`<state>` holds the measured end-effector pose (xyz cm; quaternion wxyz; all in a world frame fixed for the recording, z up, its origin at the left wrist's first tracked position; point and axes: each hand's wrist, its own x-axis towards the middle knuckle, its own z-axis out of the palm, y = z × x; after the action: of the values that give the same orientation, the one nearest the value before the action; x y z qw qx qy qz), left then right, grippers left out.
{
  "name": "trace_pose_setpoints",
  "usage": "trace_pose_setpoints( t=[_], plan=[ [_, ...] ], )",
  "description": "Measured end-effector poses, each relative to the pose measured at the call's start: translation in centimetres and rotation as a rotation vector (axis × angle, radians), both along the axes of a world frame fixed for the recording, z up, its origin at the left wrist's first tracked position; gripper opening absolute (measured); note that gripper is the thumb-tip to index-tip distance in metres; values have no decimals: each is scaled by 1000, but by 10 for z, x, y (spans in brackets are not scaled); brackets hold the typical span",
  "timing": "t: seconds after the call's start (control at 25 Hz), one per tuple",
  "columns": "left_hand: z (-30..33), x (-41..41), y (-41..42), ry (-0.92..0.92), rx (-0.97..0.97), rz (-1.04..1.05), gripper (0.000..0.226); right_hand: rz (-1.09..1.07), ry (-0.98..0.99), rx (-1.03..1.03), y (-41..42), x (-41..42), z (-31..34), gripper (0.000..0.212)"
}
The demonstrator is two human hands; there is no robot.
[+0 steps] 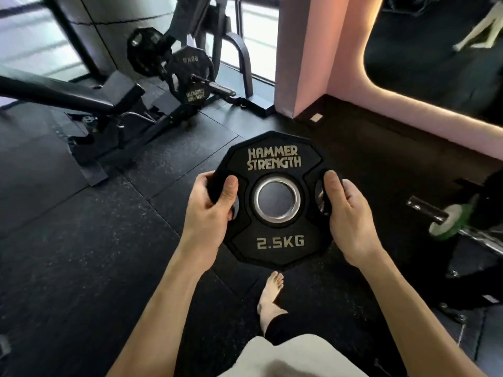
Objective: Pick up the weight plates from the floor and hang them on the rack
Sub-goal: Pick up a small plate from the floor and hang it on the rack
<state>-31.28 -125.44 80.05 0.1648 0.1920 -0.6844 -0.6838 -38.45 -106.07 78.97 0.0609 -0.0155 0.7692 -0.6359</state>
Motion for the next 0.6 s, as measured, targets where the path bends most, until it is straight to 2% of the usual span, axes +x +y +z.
trace_pose_setpoints(
  t=[0.4, 0.6],
  plan=[
    [7, -311, -67, -35, 22, -171, 42, -191, -15, 59, -58, -281, -1, 46],
    [2, -444, -88, -8, 46, -235, 38, -223, -23, 36, -77, -400, -7, 46]
  ],
)
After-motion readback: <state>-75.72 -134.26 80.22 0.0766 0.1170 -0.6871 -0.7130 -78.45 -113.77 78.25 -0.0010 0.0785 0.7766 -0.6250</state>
